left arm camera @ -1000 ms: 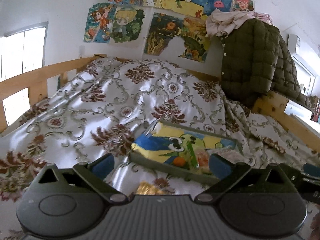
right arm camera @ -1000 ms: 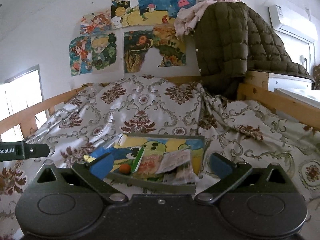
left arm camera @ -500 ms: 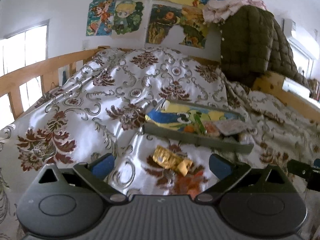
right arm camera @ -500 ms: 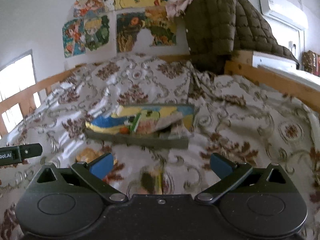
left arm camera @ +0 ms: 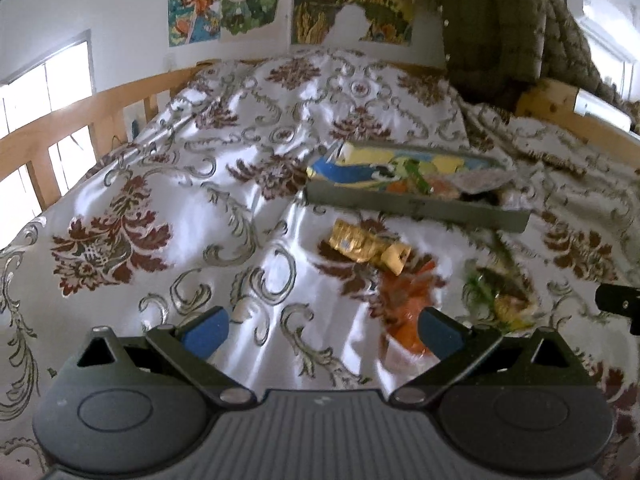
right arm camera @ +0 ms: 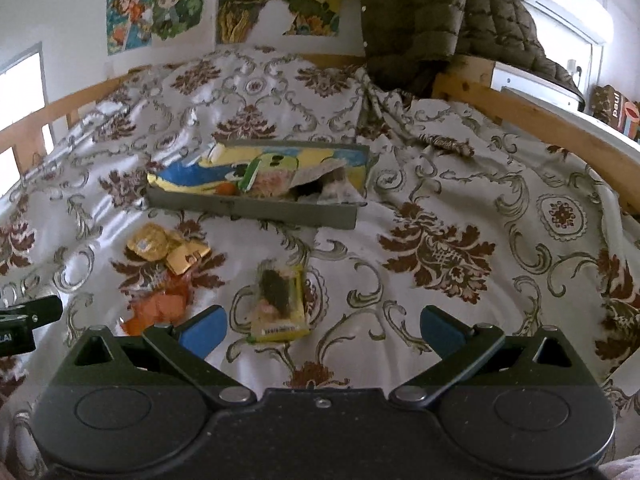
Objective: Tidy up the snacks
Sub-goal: 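Withdraw both grippers from the tray toward the gold foil packet and candies, then lower the left gripper onto the orange candy bag while the right gripper lowers onto the small yellow packet, then grasp the orange candy bag with the left gripper while the right gripper grasps the small yellow packet, then lift the orange candy bag and small yellow packet off the bed with both grippers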
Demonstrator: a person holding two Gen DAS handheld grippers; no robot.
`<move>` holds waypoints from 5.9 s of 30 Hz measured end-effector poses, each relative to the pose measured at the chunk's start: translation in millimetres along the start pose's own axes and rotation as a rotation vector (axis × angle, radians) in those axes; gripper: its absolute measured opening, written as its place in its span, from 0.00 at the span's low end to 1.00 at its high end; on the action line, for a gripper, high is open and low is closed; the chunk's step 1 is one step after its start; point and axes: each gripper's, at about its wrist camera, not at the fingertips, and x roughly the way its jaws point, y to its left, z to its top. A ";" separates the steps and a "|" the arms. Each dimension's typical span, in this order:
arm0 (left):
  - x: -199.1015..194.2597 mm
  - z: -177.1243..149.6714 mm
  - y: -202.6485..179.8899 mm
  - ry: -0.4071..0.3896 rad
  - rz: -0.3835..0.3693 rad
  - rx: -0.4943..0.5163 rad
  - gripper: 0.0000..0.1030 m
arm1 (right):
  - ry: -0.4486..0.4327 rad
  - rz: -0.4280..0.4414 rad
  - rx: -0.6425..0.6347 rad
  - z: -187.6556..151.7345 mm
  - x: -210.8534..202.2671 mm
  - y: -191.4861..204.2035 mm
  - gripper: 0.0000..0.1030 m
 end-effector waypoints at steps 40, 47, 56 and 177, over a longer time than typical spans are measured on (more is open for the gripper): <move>59.3 0.5 -17.5 0.144 -0.173 0.048 1.00 | 0.147 0.375 -0.103 34.6 108.8 -9.9 0.99; 70.2 2.4 -31.9 0.115 -0.227 0.120 1.00 | 0.184 0.433 -0.157 37.6 125.4 -9.3 0.99; 94.6 2.5 -50.7 0.116 -0.281 0.213 1.00 | 0.195 0.445 -0.158 38.3 141.2 -10.5 0.84; 140.9 3.1 -49.0 0.237 -0.410 0.045 0.35 | 0.290 0.323 -0.012 34.4 177.0 -7.7 0.39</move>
